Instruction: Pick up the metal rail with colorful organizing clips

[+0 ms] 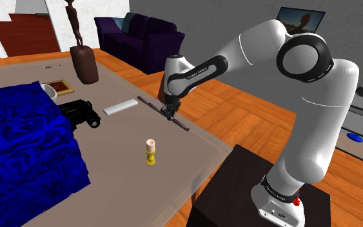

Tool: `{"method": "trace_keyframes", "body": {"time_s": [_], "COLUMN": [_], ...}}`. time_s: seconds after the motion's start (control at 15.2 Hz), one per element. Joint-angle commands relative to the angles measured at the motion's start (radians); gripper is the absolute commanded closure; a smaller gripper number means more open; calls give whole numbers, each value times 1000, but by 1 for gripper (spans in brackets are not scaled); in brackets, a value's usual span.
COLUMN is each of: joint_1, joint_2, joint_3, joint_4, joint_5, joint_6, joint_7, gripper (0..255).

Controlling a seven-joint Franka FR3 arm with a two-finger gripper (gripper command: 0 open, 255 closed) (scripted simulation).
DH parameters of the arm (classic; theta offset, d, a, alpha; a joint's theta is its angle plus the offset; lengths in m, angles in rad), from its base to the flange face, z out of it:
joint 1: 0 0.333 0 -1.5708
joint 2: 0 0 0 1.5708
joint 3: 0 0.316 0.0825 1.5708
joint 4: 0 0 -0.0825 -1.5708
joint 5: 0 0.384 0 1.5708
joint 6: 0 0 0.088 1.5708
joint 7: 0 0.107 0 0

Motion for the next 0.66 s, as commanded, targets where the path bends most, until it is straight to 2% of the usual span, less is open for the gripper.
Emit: {"method": "trace_keyframes", "body": {"time_s": [0.0, 0.59], "joint_1": [1, 0], "joint_2": [-16, -64], "joint_3": [1, 3], "joint_4": [9, 47], "joint_5": [2, 10], "joint_6": [-25, -111], "joint_7": [0, -8], "gripper": [255, 255]}}
